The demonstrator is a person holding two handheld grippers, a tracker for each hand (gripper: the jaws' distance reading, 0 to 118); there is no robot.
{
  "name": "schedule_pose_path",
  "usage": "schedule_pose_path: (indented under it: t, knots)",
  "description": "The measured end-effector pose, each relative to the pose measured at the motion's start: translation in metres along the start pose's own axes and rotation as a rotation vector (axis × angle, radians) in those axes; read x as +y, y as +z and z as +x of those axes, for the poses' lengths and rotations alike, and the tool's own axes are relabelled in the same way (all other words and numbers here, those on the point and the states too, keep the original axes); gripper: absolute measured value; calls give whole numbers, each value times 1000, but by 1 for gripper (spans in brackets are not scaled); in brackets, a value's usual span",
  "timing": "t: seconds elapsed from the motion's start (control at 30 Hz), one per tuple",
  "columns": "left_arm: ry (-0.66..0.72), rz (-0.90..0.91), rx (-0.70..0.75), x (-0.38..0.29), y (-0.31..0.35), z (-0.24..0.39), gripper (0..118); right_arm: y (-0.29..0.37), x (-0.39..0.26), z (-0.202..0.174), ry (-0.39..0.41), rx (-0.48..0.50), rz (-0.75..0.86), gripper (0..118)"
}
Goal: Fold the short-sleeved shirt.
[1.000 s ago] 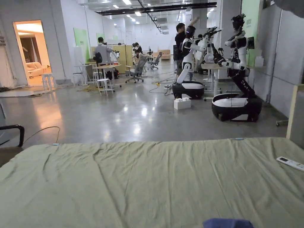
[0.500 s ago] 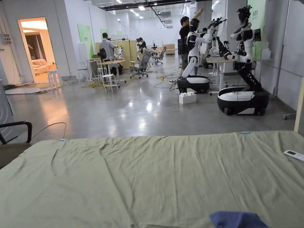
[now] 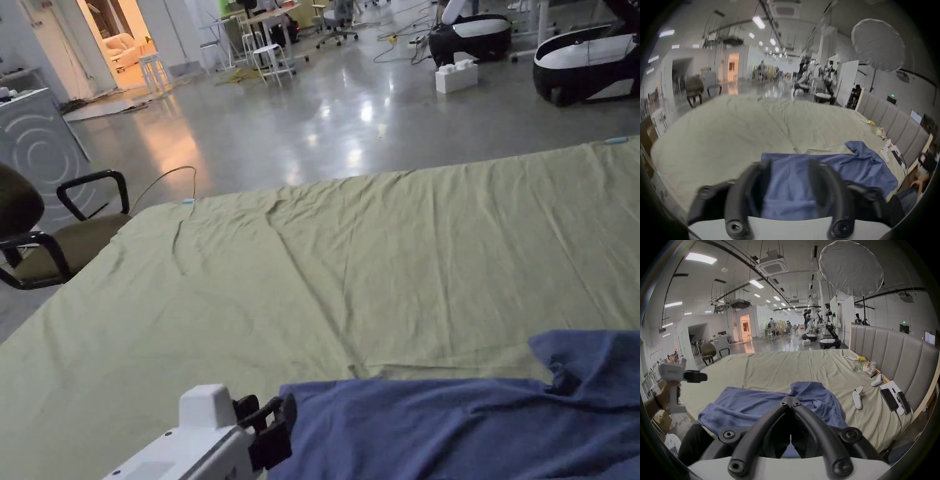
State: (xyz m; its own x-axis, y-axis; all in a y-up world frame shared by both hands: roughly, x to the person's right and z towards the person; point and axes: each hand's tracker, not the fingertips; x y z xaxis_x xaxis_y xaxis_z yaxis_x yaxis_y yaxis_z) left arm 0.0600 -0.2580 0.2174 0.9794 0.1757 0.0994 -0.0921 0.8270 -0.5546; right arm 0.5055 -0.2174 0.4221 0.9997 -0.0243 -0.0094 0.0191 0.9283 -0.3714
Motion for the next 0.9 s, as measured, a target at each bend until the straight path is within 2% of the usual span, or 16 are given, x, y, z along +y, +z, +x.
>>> schedule_pose_path:
  t: [0.03,0.13,0.2,0.27,0.33,0.4,0.47,0.5,0.53,0.67,0.7,0.73,0.77,0.8,0.83,0.9]
  knots:
    - [36,-56,-5,4,-32,-8,70,-2,-2,0,8,-10,-7,0]
    - [72,-133,18,4,-115,-33,70,-10,-11,7,8,-24,-40,0]
    - [64,-268,125,-3,-158,-41,70,-16,-16,13,-15,-30,-86,0]
    - [40,-308,195,-9,-182,-48,70,-19,-20,18,-19,-36,-97,0]
    - [26,-341,149,-13,-194,-48,67,-20,-23,22,-12,-53,-118,0]
    - [-14,-352,168,-10,-195,-42,62,-25,-25,27,-13,-61,-134,0]
    - [-113,-366,182,-5,-192,-32,43,-31,-27,33,-32,-58,-146,0]
    - [-153,-374,166,-5,-191,-25,21,-37,-26,36,-46,-52,-152,0]
    - [-159,-382,138,-6,-193,-21,6,-47,-23,39,-55,-43,-159,0]
    - [-213,-458,200,-14,-212,-9,6,-124,6,72,10,-6,-138,5]
    - [-209,-462,199,-12,-212,-9,5,-153,15,84,-29,2,-224,18]
    - [-209,-470,198,-11,-214,-9,5,-183,27,95,-16,-26,-268,53]
    - [-214,-483,193,-11,-214,-9,5,-209,32,106,-46,-38,-314,74]
    - [-225,-488,187,-11,-214,-9,5,-235,35,119,-94,-48,-356,79]
    - [-227,-492,182,-10,-213,-10,5,-263,38,133,-111,-54,-431,77]
    - [-217,-495,181,-8,-210,-7,5,-309,34,152,-98,-59,-555,78]
